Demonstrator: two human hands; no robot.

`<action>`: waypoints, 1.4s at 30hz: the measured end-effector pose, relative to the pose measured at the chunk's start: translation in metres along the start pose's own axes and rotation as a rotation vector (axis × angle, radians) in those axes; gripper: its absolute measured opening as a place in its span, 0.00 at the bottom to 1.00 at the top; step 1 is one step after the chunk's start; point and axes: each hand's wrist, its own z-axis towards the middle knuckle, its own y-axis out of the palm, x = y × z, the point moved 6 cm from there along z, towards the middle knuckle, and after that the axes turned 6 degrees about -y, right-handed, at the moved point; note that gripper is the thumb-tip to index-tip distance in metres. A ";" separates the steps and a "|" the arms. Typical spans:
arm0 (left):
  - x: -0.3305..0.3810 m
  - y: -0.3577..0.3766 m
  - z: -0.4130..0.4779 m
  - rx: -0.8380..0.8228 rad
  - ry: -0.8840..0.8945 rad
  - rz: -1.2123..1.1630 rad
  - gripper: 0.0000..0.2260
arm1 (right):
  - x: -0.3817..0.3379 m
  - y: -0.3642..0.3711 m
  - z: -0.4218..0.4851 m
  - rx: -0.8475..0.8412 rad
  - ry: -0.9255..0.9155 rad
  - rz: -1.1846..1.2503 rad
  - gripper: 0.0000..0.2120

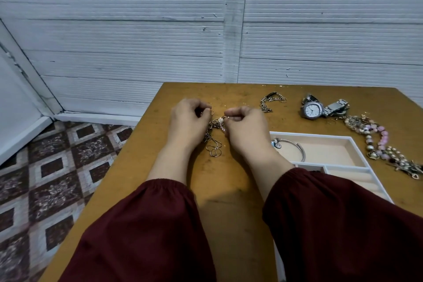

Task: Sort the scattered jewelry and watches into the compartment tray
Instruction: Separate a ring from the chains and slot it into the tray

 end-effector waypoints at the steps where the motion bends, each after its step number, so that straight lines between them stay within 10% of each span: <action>1: 0.000 -0.001 -0.002 0.014 -0.011 -0.037 0.06 | -0.001 0.000 -0.002 0.004 0.008 0.027 0.10; 29: 0.071 -0.007 -0.163 -0.009 -0.202 -0.770 0.08 | -0.022 -0.169 -0.134 0.120 -0.031 0.432 0.10; 42: 0.103 0.001 -0.224 -0.155 -0.043 -0.346 0.07 | 0.003 -0.213 -0.178 0.213 -0.162 0.490 0.09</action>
